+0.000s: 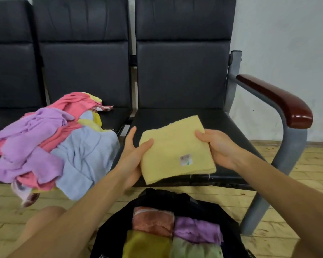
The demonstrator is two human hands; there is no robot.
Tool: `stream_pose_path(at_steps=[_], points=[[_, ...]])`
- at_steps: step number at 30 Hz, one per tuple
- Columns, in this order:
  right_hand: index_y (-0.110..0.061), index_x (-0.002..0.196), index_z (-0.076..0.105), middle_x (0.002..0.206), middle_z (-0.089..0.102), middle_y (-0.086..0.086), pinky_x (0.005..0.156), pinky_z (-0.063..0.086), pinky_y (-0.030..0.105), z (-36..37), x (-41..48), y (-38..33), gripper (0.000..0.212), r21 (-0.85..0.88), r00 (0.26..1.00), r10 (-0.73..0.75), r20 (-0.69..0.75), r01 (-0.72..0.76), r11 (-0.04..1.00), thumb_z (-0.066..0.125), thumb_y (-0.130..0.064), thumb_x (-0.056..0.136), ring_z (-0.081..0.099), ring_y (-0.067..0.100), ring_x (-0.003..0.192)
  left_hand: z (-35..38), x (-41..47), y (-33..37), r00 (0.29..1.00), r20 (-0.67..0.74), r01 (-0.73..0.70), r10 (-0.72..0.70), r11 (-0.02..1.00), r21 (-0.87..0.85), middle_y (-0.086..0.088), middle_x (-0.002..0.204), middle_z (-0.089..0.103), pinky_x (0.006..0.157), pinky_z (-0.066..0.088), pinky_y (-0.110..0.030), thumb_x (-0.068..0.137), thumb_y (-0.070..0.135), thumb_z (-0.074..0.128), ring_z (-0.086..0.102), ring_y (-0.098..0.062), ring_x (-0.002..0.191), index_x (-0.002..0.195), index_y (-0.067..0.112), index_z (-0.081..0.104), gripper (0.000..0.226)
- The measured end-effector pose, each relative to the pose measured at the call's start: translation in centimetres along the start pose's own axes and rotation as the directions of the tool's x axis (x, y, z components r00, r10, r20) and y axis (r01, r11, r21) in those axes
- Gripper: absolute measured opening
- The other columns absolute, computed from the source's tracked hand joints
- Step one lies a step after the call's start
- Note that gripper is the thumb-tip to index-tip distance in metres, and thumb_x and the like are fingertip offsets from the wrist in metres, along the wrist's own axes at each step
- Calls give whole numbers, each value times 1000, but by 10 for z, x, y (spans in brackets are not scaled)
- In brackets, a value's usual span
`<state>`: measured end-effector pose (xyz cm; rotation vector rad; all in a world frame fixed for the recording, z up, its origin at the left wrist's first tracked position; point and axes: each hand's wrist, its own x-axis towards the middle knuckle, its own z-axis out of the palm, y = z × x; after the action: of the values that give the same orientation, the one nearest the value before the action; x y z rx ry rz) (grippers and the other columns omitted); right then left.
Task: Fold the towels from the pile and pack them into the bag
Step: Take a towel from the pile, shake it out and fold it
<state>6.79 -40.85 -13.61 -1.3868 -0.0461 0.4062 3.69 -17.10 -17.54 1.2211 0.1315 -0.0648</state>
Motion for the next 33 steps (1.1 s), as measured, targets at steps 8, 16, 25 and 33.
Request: stream_pose_path(at_steps=[8,16,25,33], points=[[-24,117,63,116,62,4,82,59,38,-5,-7,8,21,-320,995,-93,-45,74,945,57,-22,97,65,21,105,3,-12,7,987,-101,-76,122,925,372,5,114,59,69,53,-39,90,36,64,56,-22,103,102,38,67,13],[-19,122,59,114,67,1,76,56,24,-12,-9,9,58,-529,992,-117,54,128,839,82,-2,71,65,15,104,-10,-8,8,973,122,-218,195,614,759,11,124,49,96,50,-42,84,15,73,49,-19,118,135,34,45,60],[-25,104,66,100,51,-4,73,36,13,-7,0,18,24,-957,931,-319,175,237,167,71,-40,85,47,9,93,-16,-2,4,974,75,-145,216,331,932,-3,116,54,80,45,-32,96,30,57,52,-18,101,128,18,42,38],[-16,107,60,105,68,-8,80,52,21,5,-12,9,19,-660,970,-192,150,243,711,57,-31,96,66,4,97,-21,-14,23,973,108,-169,202,313,935,0,115,32,81,34,-25,99,40,47,42,-14,101,112,16,45,27]])
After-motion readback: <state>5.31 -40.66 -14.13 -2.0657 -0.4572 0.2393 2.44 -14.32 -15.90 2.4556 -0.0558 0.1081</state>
